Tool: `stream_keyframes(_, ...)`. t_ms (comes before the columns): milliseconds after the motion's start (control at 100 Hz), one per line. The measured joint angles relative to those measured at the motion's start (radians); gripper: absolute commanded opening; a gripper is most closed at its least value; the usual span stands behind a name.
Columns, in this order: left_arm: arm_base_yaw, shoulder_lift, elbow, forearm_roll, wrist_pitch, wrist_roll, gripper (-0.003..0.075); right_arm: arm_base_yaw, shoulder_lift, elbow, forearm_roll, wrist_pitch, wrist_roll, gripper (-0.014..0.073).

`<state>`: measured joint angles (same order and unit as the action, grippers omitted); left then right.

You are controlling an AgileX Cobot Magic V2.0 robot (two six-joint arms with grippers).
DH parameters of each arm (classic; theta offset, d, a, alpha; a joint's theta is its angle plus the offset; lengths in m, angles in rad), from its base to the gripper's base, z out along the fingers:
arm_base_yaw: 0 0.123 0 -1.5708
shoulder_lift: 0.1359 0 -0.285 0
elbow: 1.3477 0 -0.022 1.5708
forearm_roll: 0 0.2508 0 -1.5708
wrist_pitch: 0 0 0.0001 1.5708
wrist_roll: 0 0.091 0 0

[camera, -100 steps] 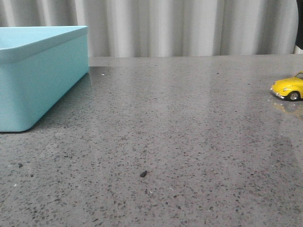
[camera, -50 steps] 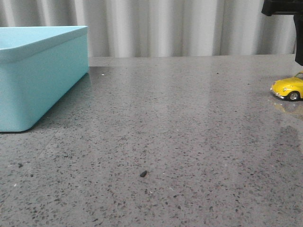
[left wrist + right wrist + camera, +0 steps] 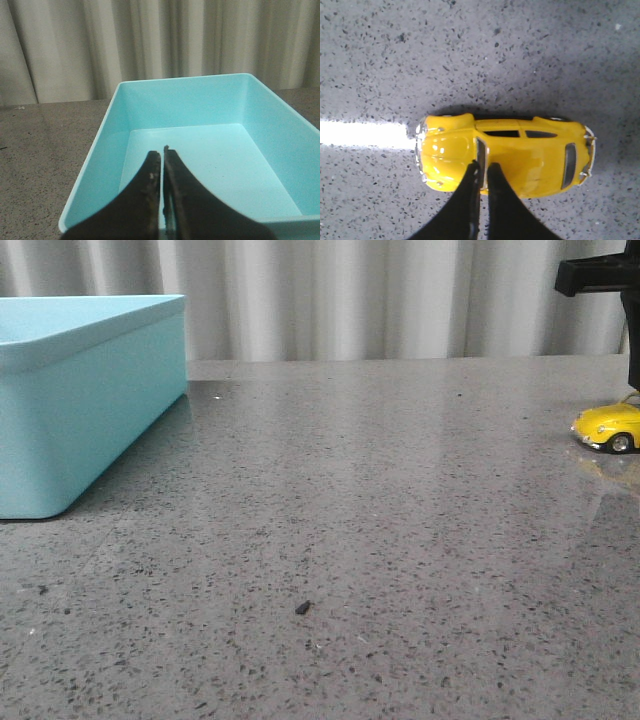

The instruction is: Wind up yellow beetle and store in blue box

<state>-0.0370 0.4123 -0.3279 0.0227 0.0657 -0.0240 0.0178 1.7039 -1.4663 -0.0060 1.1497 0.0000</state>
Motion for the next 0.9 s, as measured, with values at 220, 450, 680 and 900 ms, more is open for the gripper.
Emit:
stream_keyframes(220,0.0,0.0,0.0,0.0,-0.005,0.0,-0.0021,0.0,0.0,0.0,-0.023,-0.002,0.0,-0.005)
stream_keyframes(450,0.0,0.0,0.0,0.0,-0.005,0.0,-0.0021,0.0,0.008,0.0,-0.044,-0.007,0.0,-0.005)
stream_keyframes(680,0.0,0.0,0.0,0.0,-0.005,0.0,-0.0021,0.0,0.026,-0.013,-0.058,0.004,0.0,-0.005)
stream_keyframes(900,0.0,0.0,0.0,0.0,-0.005,0.0,-0.0021,-0.025,0.027,-0.016,-0.064,0.007,0.0,-0.005)
